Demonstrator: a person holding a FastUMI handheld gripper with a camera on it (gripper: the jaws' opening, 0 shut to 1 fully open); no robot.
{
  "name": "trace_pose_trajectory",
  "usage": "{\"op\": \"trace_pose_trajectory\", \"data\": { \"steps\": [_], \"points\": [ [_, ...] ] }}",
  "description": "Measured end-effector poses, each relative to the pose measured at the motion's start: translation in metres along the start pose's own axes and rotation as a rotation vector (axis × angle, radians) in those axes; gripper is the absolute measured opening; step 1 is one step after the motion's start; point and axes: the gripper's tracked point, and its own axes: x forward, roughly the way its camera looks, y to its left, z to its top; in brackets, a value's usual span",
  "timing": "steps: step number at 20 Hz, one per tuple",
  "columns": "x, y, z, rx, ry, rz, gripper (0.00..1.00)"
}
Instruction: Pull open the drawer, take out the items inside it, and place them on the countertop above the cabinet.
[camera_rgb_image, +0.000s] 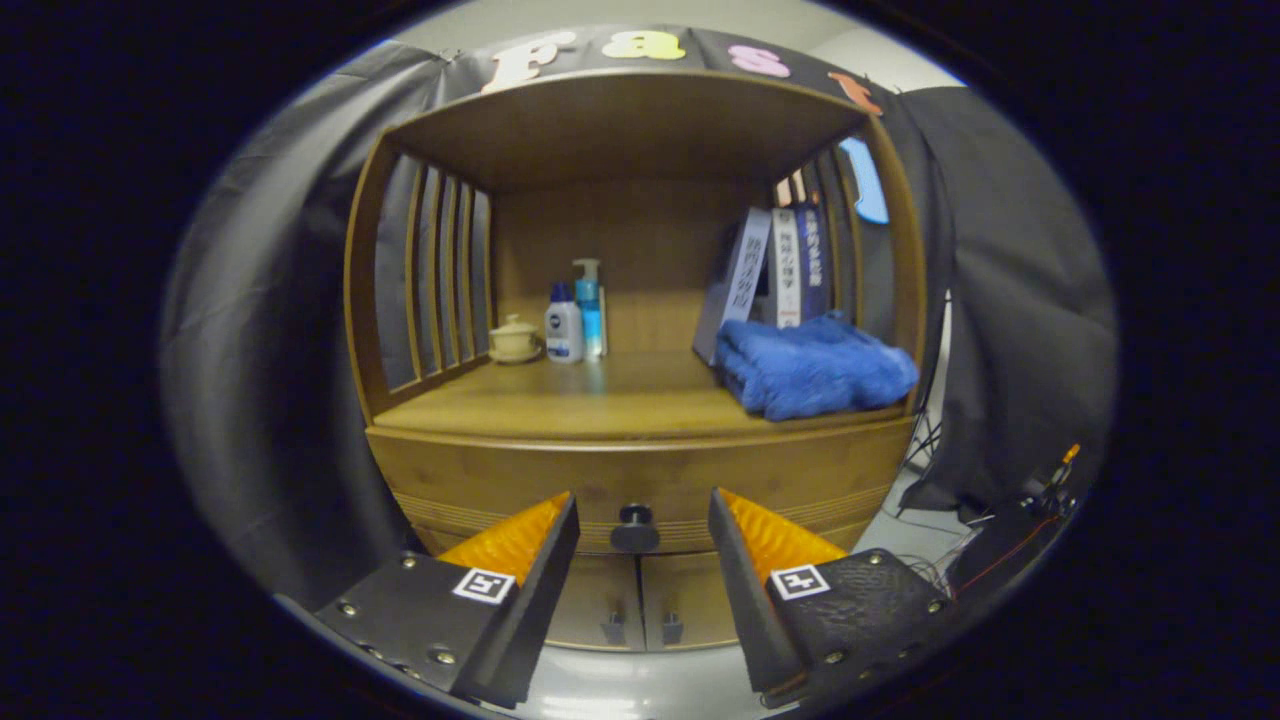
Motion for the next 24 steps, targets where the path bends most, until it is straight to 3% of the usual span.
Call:
{"op": "trace_pose_trajectory", "data": {
  "steps": [9,13,16,18,24],
  "points": [
    [0.080,0.001,-0.060,0.072,0.137,-0.010,0.77],
    [0.085,0.003,-0.065,0.076,0.151,-0.003,0.54],
    [0.085,0.003,-0.067,0.049,0.152,0.002,0.42],
    [0.083,0.002,-0.066,0.042,0.173,-0.005,0.38],
    [0.057,0.001,-0.074,-0.006,0.209,-0.046,0.38]
  ]
}}
